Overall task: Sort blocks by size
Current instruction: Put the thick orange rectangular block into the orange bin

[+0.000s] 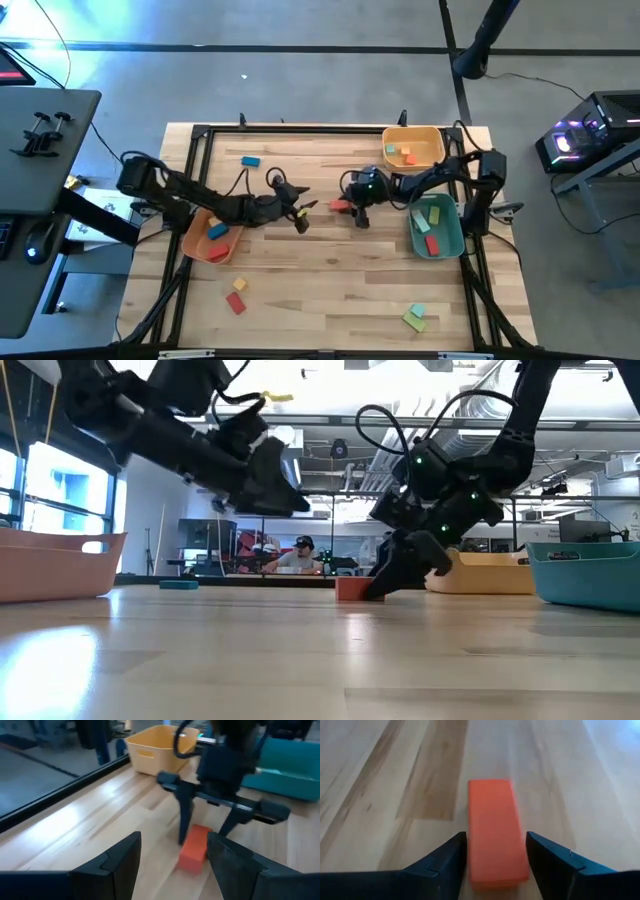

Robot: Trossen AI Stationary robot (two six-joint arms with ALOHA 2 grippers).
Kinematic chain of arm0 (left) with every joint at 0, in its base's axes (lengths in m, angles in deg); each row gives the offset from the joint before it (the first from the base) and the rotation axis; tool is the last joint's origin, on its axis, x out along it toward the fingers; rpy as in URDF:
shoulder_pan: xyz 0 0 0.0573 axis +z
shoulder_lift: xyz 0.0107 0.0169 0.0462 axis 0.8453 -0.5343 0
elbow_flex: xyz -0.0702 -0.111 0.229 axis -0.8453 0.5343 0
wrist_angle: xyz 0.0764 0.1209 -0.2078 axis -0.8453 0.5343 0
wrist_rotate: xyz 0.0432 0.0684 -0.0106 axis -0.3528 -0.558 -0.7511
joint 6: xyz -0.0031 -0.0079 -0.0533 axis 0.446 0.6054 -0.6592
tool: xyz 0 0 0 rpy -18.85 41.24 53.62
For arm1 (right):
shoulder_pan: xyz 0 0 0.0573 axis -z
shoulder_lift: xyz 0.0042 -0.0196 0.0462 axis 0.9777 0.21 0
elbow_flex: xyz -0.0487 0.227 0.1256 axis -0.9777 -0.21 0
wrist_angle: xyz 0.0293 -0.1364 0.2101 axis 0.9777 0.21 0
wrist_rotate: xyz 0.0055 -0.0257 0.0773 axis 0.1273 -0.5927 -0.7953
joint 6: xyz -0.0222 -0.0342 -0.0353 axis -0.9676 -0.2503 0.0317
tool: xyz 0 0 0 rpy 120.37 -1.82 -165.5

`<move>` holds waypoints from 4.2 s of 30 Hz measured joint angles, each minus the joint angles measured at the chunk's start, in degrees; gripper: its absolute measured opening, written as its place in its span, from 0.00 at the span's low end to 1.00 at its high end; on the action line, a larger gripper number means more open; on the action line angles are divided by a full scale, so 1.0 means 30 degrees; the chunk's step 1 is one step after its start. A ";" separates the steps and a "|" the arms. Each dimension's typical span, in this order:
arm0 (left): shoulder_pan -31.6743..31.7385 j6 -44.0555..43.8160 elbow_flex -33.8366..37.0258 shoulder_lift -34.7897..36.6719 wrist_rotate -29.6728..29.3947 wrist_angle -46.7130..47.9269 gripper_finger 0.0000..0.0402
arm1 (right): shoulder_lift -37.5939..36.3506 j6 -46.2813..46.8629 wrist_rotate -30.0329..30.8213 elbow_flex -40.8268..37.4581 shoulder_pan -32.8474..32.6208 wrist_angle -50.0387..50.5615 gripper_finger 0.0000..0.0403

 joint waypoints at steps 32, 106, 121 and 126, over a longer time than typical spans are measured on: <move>-0.4235 1.6842 0.0029 0.2970 0.4109 0.1275 0.53 | -0.1365 0.7705 -0.6360 0.0015 -0.2983 -0.5639 0.32; -0.3070 1.5508 -0.3570 -0.0973 0.2909 0.1504 0.52 | -0.1919 1.0824 -0.6389 0.0022 -0.3104 -0.6308 0.32; -0.3294 1.5548 -0.3776 -0.0966 0.3106 0.1830 0.27 | -0.1903 1.0627 -0.6905 0.0006 -0.2855 -0.5154 0.43; -0.4137 1.5235 -0.5999 -0.0827 0.1000 0.6797 0.27 | -0.1882 1.0621 -0.7005 -0.0015 -0.1829 -0.2936 0.43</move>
